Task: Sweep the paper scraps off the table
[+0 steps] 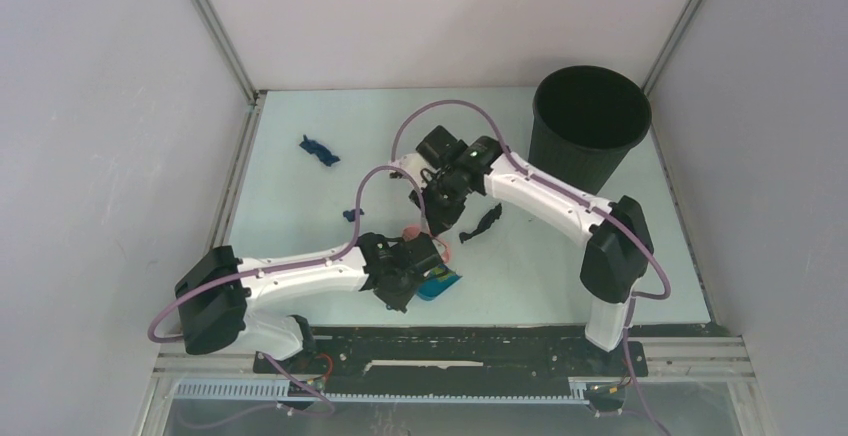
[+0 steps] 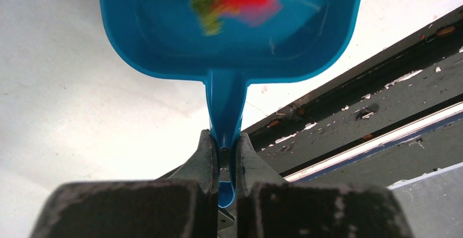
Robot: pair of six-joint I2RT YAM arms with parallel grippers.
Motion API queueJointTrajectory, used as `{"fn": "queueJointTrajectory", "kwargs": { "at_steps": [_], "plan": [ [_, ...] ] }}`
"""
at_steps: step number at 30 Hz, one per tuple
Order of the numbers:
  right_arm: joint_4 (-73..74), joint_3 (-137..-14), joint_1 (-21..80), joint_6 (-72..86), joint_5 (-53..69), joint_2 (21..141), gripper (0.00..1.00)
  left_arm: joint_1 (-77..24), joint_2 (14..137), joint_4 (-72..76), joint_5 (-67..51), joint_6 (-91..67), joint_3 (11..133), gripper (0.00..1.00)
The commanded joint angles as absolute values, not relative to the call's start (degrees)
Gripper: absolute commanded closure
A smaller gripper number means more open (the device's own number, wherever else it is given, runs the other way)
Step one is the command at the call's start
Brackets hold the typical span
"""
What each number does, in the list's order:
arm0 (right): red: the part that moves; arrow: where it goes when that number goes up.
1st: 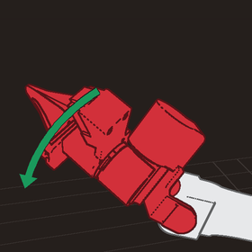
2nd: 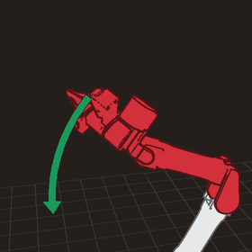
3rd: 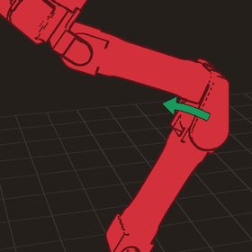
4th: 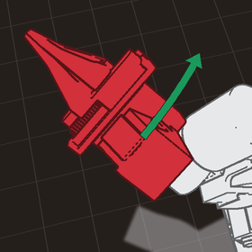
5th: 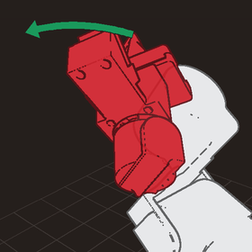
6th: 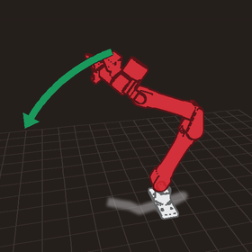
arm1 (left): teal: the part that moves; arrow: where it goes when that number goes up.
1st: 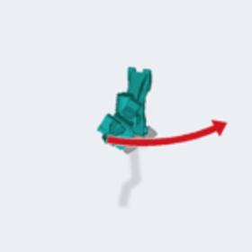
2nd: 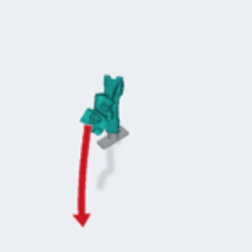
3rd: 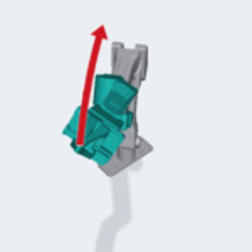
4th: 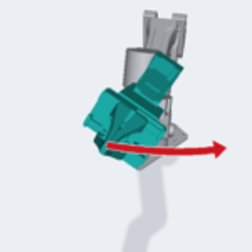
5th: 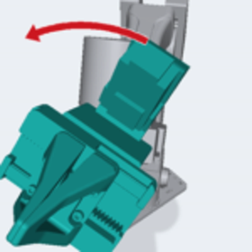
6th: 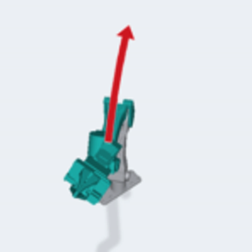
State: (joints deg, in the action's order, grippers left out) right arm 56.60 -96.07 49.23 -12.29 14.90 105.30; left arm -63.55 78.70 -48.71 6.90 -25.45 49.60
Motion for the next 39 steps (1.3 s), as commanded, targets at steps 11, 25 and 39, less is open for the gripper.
{"fn": "queueJointTrajectory", "kwargs": {
  "at_steps": [11,25,39],
  "plan": [
    [58.47,-98.00,38.81,-7.70,28.53,97.86,1.00,-63.72,71.77,-38.72,12.28,-28.70,42.21,1.00],
    [62.64,-105.76,36.10,-10.63,13.90,98.18,1.00,-68.98,69.63,-44.35,13.49,-33.54,44.85,1.00],
    [63.73,-103.68,34.28,-11.36,-13.24,98.92,1.00,-69.43,69.77,-57.67,4.02,-35.28,46.74,1.00]
  ]
}}
